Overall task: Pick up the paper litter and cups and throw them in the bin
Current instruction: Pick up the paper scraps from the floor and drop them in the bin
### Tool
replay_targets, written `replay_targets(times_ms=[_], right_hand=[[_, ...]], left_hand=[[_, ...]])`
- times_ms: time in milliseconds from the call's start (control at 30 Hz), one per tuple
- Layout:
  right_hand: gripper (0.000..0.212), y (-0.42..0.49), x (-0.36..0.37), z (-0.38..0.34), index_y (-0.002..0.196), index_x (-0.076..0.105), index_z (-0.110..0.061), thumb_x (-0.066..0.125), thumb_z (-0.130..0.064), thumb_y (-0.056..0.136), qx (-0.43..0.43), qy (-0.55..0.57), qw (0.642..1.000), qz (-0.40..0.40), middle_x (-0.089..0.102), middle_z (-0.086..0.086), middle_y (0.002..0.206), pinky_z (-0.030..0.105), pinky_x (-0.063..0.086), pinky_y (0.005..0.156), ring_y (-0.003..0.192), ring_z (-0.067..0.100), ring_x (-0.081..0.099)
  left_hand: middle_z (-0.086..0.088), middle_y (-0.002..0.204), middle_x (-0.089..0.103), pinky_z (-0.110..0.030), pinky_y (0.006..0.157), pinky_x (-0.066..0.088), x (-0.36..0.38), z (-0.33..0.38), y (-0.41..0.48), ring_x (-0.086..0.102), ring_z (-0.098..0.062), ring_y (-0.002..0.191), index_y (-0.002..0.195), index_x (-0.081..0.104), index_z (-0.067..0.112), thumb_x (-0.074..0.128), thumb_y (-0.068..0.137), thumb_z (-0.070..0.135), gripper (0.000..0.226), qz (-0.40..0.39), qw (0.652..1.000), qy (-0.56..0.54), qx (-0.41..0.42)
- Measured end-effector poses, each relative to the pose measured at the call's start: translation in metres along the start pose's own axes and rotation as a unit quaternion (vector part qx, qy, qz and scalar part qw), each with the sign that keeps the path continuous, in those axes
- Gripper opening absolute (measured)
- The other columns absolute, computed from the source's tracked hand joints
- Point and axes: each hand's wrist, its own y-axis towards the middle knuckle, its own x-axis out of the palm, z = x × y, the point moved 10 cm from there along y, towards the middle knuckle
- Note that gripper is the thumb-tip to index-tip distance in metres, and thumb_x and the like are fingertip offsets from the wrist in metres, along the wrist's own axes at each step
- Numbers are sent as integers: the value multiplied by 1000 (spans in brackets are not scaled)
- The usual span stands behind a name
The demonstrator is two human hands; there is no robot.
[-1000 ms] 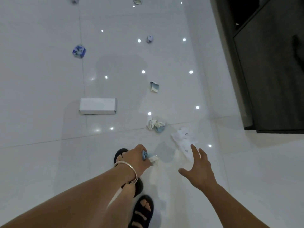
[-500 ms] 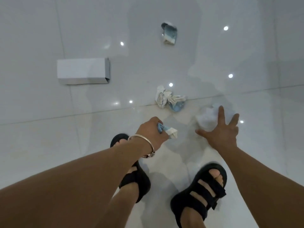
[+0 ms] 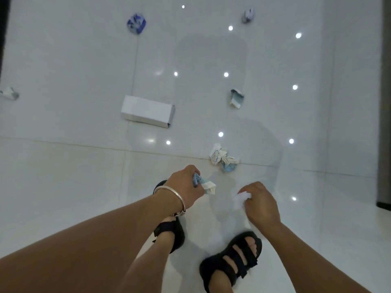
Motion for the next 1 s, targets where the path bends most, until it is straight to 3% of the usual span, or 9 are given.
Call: replay_targets(times_ms=[133, 233, 300, 400, 467, 533, 700, 900, 1000], right_hand=[[21, -32, -46, -94, 97, 61, -17, 45, -31, 96, -51, -75, 996, -21, 52, 0, 103, 29, 43, 71, 83, 17, 55], [47, -58, -71, -167, 82, 52, -28, 30, -68, 89, -94, -161, 982, -28, 47, -8, 91, 29, 38, 60, 72, 12, 52], [58, -72, -82, -211, 80, 52, -29, 26, -80, 83, -121, -214, 969, -21, 42, -11, 86, 29, 38, 61, 74, 14, 53], [37, -90, -83, -275, 70, 44, -22, 50, -53, 89, -195, -239, 951, -22, 42, -6, 80, 25, 39, 60, 72, 17, 55], [35, -107, -73, -312, 62, 36, -22, 59, -27, 88, -244, -221, 943, -39, 39, -5, 74, 16, 28, 51, 61, 12, 46], [36, -132, -53, -342, 62, 34, -23, 60, -16, 86, -279, -212, 935, -63, 39, -6, 74, 14, 27, 49, 58, 7, 40], [36, -227, 37, -400, 65, 36, -26, 58, -2, 79, -376, -218, 888, -148, 41, -5, 80, 14, 31, 54, 64, 7, 41], [26, -340, 173, -414, 78, 45, -19, 49, 7, 79, -435, -248, 830, -246, 37, -19, 99, 12, 44, 57, 71, 7, 50], [25, -395, 248, -417, 89, 50, -16, 47, 6, 77, -455, -282, 801, -268, 41, -23, 96, 7, 40, 61, 76, 6, 50]], left_hand=[[2, 92, 57, -27, 66, 49, -66, 7, -63, 56, -15, 78, 111, 48, 22, 58, 85, 29, 29, 40, 998, -47, -18], [3, 90, 55, -23, 65, 42, -108, 3, -112, 55, -14, 80, 113, 49, 21, 58, 85, 28, 30, 75, 994, -70, -28], [5, 87, 54, -23, 65, 42, -135, -5, -146, 54, -14, 79, 112, 50, 20, 58, 85, 27, 29, 110, 989, -94, -36], [6, 85, 54, -26, 68, 46, -165, -31, -202, 56, -15, 79, 110, 51, 21, 58, 85, 26, 27, 173, 971, -156, -60], [5, 86, 55, -28, 70, 50, -171, -59, -240, 57, -15, 79, 109, 50, 22, 58, 85, 27, 25, 205, 955, -200, -85], [7, 84, 54, -28, 68, 50, -164, -93, -278, 57, -13, 77, 108, 50, 23, 57, 85, 27, 24, 228, 939, -233, -113], [9, 80, 53, -20, 52, 39, -119, -195, -373, 53, -9, 67, 104, 50, 24, 57, 85, 26, 20, 276, 885, -317, -199], [2, 87, 57, -22, 56, 42, -39, -328, -486, 56, -14, 71, 107, 51, 23, 57, 86, 25, 23, 303, 821, -390, -286], [3, 87, 58, -24, 63, 46, 7, -394, -538, 58, -16, 74, 108, 52, 24, 58, 84, 26, 24, 318, 786, -426, -317]])
